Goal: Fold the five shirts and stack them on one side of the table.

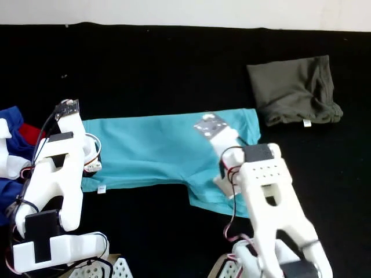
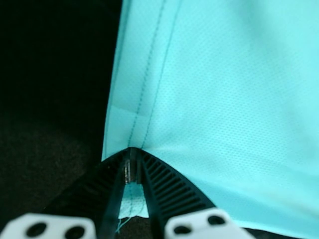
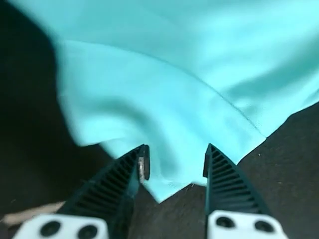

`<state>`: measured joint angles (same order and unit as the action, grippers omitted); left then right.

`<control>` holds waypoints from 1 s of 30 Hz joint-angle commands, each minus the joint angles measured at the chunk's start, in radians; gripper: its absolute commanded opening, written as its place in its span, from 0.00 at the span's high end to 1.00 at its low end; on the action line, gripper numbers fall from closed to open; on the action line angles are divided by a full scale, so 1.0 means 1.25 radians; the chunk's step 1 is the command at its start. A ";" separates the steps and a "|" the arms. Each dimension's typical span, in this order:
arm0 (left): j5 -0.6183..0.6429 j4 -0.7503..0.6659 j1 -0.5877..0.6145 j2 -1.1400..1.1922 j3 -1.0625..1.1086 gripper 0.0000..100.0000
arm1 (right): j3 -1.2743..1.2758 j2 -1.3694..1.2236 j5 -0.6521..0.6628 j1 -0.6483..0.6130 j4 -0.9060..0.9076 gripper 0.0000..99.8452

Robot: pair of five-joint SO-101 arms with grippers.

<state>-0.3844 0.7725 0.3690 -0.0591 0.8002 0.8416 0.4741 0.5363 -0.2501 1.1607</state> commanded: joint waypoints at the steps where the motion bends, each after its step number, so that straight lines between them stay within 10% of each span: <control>1: 0.006 -0.025 0.014 -0.001 0.001 0.99 | 0.007 -0.101 0.014 0.061 -0.155 0.82; 16: 0.006 -0.025 0.014 -0.001 0.001 0.99 | -0.209 -0.203 0.012 0.180 -0.058 0.82; 30: 0.006 -0.025 0.014 -0.001 -0.001 0.99 | -0.047 0.147 0.041 -0.090 0.182 0.74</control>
<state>-0.3844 0.7725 0.3690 -0.0591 0.8002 0.7403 0.6061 0.5731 -0.3038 1.3709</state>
